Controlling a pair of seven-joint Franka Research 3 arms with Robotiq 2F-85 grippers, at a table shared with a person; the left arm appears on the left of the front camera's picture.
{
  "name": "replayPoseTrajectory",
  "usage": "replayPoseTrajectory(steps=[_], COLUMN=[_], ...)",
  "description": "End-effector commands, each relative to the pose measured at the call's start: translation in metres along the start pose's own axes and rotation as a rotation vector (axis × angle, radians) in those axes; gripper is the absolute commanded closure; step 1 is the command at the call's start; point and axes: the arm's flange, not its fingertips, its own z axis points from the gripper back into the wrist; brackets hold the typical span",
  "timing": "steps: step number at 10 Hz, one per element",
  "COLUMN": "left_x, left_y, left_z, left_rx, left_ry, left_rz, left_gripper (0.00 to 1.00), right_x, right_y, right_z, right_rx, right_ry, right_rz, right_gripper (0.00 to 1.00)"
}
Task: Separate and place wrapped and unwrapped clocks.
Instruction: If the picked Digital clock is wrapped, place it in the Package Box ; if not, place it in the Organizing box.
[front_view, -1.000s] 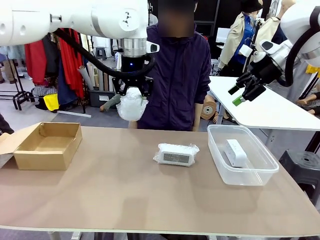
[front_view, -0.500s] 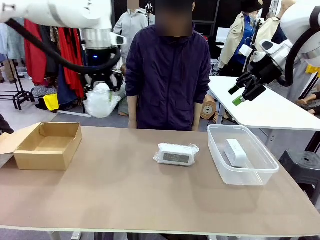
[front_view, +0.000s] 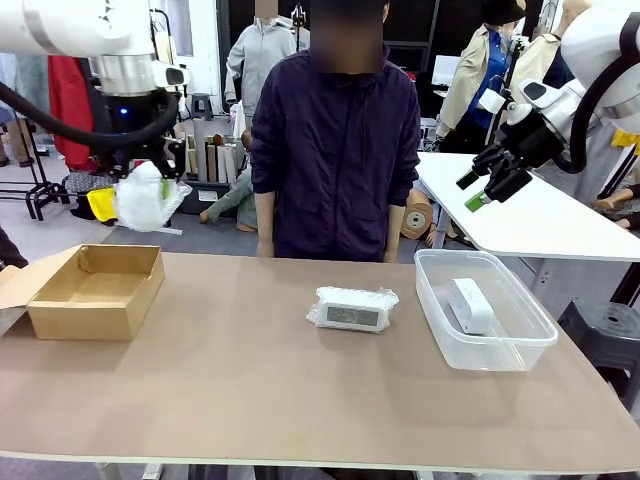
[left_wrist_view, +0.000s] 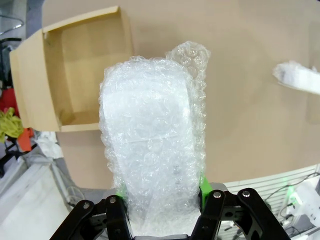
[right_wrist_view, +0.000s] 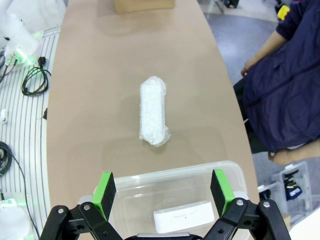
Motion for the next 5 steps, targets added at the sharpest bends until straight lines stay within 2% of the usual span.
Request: replayPoseTrajectory(steps=[1,3,5], left_x=[-0.012,-0.010,-0.008], left_y=[0.023,0.040,0.038], left_z=[-0.007,-0.011,-0.010], left_rx=[0.036,0.032,-0.006], left_ry=[-0.033,-0.043,-0.041], left_rz=[0.050,0.124,0.189], left_gripper=[1.00,1.00,1.00], right_x=[0.002,0.002,0.002], right_y=[-0.001,-0.001,-0.001], right_z=[0.002,0.002,0.002], right_rx=[0.003,0.003,0.003], right_ry=[-0.003,-0.003,-0.003], right_rz=[0.005,0.005,0.005], right_gripper=[0.00,0.00,0.00])
